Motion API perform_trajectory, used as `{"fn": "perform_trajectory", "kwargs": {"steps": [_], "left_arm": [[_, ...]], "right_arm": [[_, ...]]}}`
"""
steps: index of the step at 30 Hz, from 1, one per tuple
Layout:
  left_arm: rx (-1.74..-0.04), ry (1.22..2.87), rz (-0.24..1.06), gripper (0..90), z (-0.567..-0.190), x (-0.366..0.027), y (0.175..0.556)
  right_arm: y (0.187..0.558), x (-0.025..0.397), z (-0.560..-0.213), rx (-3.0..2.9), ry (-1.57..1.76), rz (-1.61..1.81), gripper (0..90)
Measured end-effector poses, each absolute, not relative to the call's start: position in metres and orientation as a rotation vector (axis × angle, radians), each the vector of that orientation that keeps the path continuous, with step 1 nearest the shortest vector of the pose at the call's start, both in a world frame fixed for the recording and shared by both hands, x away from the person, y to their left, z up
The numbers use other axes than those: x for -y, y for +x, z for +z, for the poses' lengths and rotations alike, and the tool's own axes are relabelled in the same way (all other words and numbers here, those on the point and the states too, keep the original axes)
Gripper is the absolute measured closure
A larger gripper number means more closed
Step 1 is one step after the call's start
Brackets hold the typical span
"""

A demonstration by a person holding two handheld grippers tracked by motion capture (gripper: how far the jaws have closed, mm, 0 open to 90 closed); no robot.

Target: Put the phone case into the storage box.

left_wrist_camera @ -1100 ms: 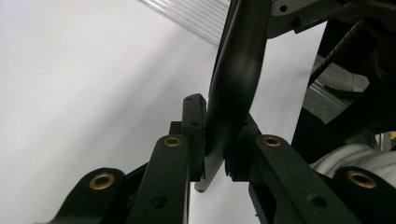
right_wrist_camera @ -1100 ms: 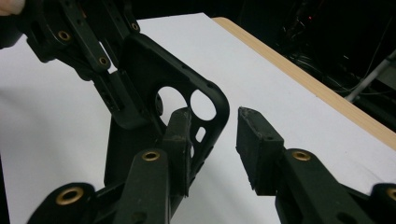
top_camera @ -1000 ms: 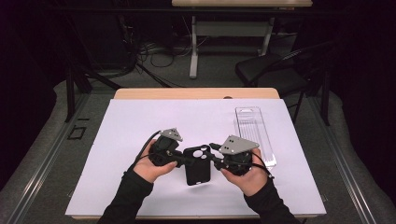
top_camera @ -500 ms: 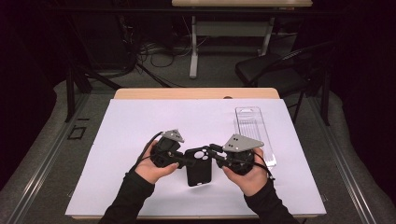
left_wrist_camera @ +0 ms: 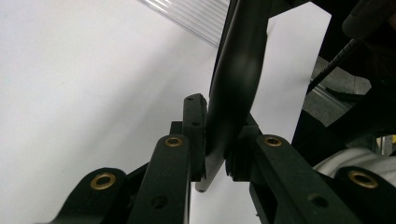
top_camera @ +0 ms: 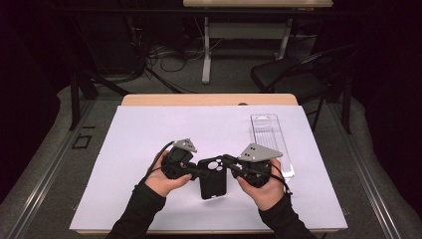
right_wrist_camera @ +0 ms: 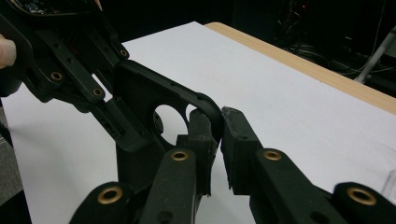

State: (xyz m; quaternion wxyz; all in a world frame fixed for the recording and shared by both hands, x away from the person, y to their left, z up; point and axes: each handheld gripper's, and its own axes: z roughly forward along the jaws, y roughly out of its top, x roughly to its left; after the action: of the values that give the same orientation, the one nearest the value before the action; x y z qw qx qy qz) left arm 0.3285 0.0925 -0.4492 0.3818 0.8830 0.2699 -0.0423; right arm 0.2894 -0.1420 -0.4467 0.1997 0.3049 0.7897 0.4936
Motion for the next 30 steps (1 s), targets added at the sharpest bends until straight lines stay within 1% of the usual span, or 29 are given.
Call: {"fn": "perform_trajectory", "kwargs": {"steps": [30], "left_arm": [[-0.689,2.237,-0.116,81.0,-0.4527,-0.0894,0.3279]], "right_arm": [[0.2851,0.1418,-0.4472,-2.174,0.917,1.363,84.2]]}}
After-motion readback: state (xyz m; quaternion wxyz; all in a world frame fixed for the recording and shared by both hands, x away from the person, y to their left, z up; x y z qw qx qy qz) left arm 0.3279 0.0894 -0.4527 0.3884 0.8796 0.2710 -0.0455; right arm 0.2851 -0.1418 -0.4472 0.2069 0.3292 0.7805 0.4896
